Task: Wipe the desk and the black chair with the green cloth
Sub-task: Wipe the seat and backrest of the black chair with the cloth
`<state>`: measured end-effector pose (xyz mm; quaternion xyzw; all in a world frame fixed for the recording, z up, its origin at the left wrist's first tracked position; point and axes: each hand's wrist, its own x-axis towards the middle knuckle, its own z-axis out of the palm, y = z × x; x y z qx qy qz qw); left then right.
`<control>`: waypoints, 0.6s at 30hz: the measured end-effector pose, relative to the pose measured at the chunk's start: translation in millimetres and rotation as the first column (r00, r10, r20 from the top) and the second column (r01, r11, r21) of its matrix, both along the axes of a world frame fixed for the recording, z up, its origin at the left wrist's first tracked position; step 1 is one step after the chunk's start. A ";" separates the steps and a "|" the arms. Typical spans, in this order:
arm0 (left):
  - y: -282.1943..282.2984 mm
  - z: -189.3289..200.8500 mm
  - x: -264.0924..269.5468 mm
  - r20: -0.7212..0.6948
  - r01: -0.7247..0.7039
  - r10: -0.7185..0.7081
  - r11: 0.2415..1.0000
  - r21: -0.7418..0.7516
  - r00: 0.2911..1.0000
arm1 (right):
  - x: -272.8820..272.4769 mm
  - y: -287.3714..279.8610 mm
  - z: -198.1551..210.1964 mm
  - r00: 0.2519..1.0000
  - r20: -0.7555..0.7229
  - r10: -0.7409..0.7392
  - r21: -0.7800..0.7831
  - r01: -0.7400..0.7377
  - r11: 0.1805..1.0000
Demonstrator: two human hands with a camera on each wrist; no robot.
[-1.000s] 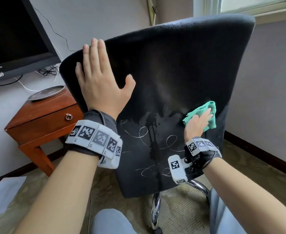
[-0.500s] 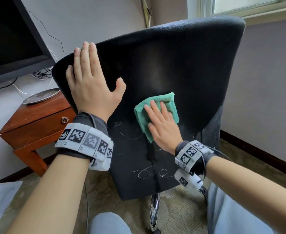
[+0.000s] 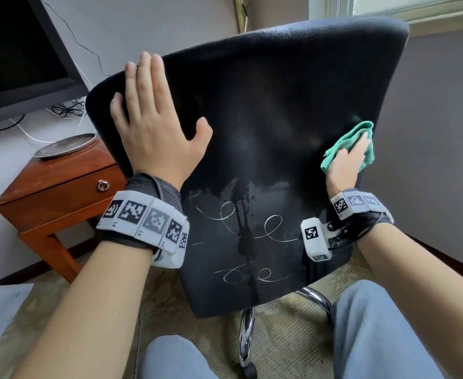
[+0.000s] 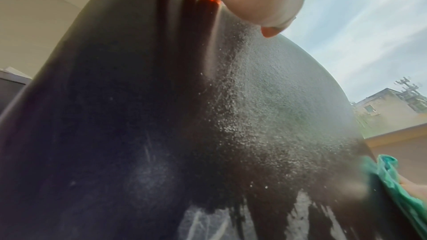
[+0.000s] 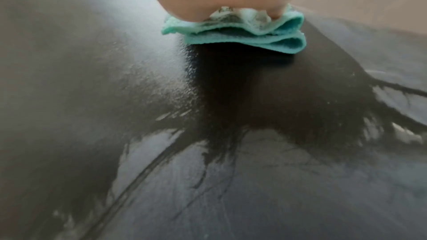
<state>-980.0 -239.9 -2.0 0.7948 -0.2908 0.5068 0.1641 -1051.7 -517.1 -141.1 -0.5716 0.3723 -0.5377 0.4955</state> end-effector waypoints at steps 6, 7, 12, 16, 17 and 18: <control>0.1 -1.1 6.3 0.062 -0.013 0.013 1.000 -0.004 0.998 | 12.9 -45.6 -4.3 0.978 0.210 -0.009 0.064 -0.004 0.998; 0.0 -1.7 8.5 0.079 -0.016 0.016 1.000 -0.004 0.997 | 14.6 -63.4 -9.6 0.965 0.261 -0.026 0.083 0.004 0.997; -8.0 -6.0 12.3 0.113 -0.019 0.026 0.998 -0.056 0.993 | -1.2 -60.1 -18.3 0.963 0.257 0.075 0.080 -0.098 0.992; -19.8 -8.3 9.8 0.065 0.013 -0.005 0.991 -0.132 0.998 | 18.9 -94.4 -104.0 0.979 0.201 0.026 0.227 -0.072 0.971; -21.5 -8.3 9.2 0.060 0.020 -0.012 0.990 -0.139 0.998 | 21.5 -90.9 -117.3 0.988 0.152 -0.005 0.287 -0.039 0.957; -22.8 -8.2 8.7 0.057 0.020 -0.012 0.990 -0.139 0.998 | 19.5 -71.4 -115.4 0.988 0.149 -0.042 0.344 -0.012 0.939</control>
